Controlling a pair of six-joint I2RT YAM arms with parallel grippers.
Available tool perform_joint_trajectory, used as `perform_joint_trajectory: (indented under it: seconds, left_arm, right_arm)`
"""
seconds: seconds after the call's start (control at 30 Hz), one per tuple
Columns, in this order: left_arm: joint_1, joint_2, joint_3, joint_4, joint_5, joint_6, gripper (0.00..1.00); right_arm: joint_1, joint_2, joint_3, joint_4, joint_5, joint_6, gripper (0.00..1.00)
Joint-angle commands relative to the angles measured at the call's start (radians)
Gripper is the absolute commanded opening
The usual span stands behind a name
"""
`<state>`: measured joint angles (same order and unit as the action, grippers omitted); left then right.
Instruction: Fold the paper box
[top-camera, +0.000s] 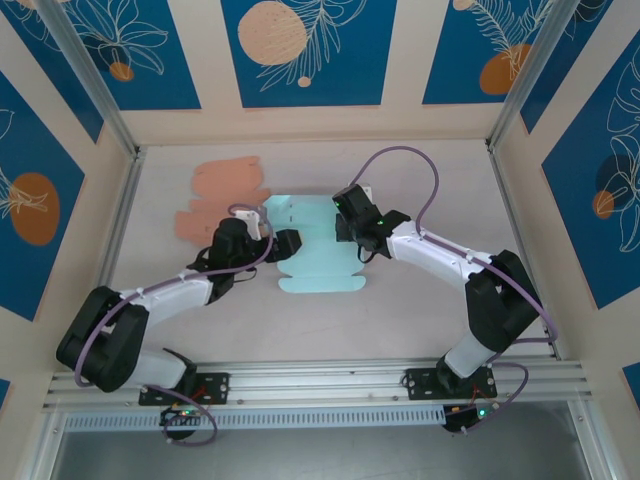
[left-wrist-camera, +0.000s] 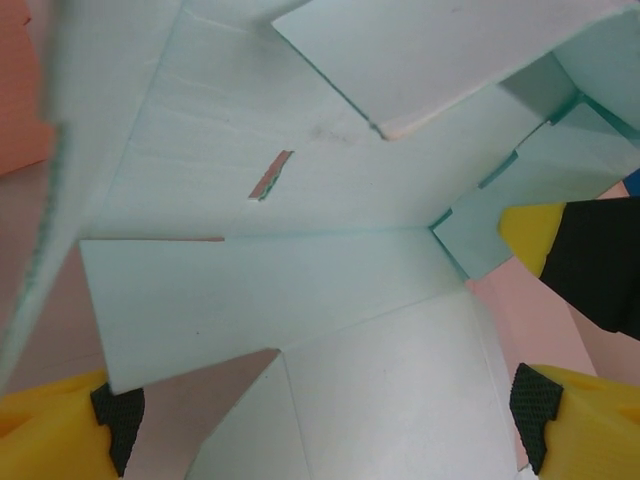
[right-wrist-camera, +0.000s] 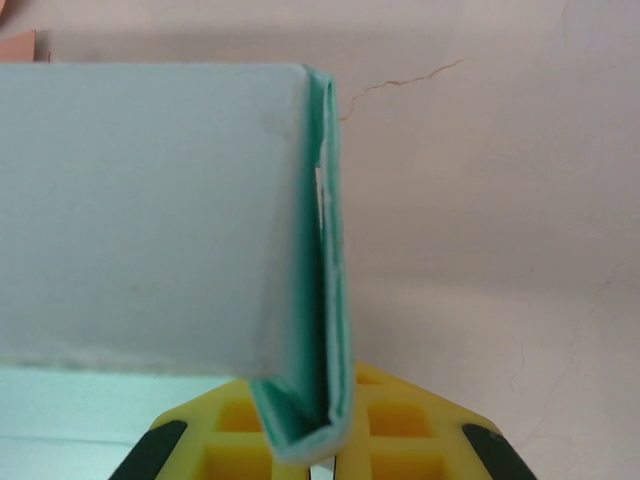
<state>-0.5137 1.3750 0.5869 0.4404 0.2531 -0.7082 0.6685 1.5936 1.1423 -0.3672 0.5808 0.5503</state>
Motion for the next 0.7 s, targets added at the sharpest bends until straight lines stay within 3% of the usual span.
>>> perform_joint_trajectory:
  seconds: [0.0,0.5,0.67]
  left_arm:
    - [-0.030,-0.005,0.045,0.058,-0.002,0.005,0.89]
    - [-0.061,0.019,0.079,0.046,-0.038,0.074,0.87]
    - [-0.061,-0.072,0.044,-0.096,-0.105,0.025,0.90]
  right_arm:
    - [0.008,-0.030,-0.010,0.019,0.033,0.023,0.06]
    - [0.024,-0.011,-0.006,0.015,0.033,0.035,0.06]
    - [0.024,-0.016,-0.012,0.008,0.048,0.034,0.06]
